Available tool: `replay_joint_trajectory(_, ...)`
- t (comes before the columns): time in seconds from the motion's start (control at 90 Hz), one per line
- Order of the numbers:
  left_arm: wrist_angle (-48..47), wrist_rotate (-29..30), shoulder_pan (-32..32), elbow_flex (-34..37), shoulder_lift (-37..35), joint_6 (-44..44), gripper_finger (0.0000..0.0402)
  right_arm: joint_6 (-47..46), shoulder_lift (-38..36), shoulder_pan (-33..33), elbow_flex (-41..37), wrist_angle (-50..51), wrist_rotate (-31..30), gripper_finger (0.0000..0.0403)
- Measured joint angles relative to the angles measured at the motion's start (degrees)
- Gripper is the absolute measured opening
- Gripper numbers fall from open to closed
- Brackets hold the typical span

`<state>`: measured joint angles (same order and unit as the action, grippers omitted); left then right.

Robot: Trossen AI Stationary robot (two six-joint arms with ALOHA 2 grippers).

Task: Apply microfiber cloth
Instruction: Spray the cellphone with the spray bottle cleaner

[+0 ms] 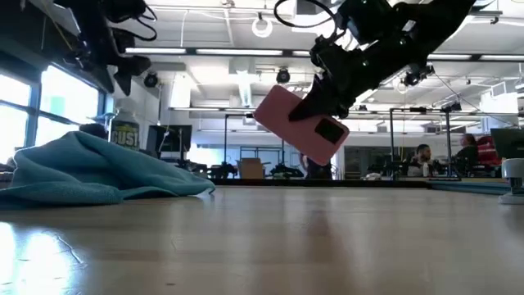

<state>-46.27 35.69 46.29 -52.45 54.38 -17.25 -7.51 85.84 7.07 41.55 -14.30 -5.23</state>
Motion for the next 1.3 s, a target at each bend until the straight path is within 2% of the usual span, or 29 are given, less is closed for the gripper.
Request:
replay_joint_trajectory(0.211,0.5,2.3,-0.2,0.0,1.3,-1.9,0.0186,-0.2,0.0,0.0,0.0,-0.1,0.3,0.0)
replay_joint_trajectory(0.422,2.0,1.8,-0.2,0.0,1.4,-4.1,0.0186,0.0,0.0,0.0,0.0,0.0,0.8,0.0)
replay_joint_trajectory(0.5,2.5,-0.5,-0.2,0.0,1.5,-5.1,0.0186,0.2,0.0,0.0,0.0,0.0,0.8,0.0)
replay_joint_trajectory(0.633,2.9,-9.4,-0.2,-1.6,3.2,-6.2,0.0186,0.0,0.0,0.0,0.0,0.4,1.5,0.0)
replay_joint_trajectory(0.8,-3.8,-9.1,-0.8,-8.9,9.6,-4.7,0.0186,0.4,0.0,0.0,0.0,0.9,1.9,0.0)
replay_joint_trajectory(1.089,-17.3,-8.6,1.3,-28.3,21.0,3.6,0.0186,1.3,0.0,0.0,0.0,1.9,2.1,0.0)
replay_joint_trajectory(1.2,-23.2,-9.8,3.8,-35.1,24.1,5.6,0.0186,1.5,0.0,0.0,0.0,3.0,2.4,0.0)
replay_joint_trajectory(1.3,-29.0,-10.5,7.9,-37.0,26.6,4.9,0.0186,1.5,0.0,0.0,0.0,4.4,2.5,0.0)
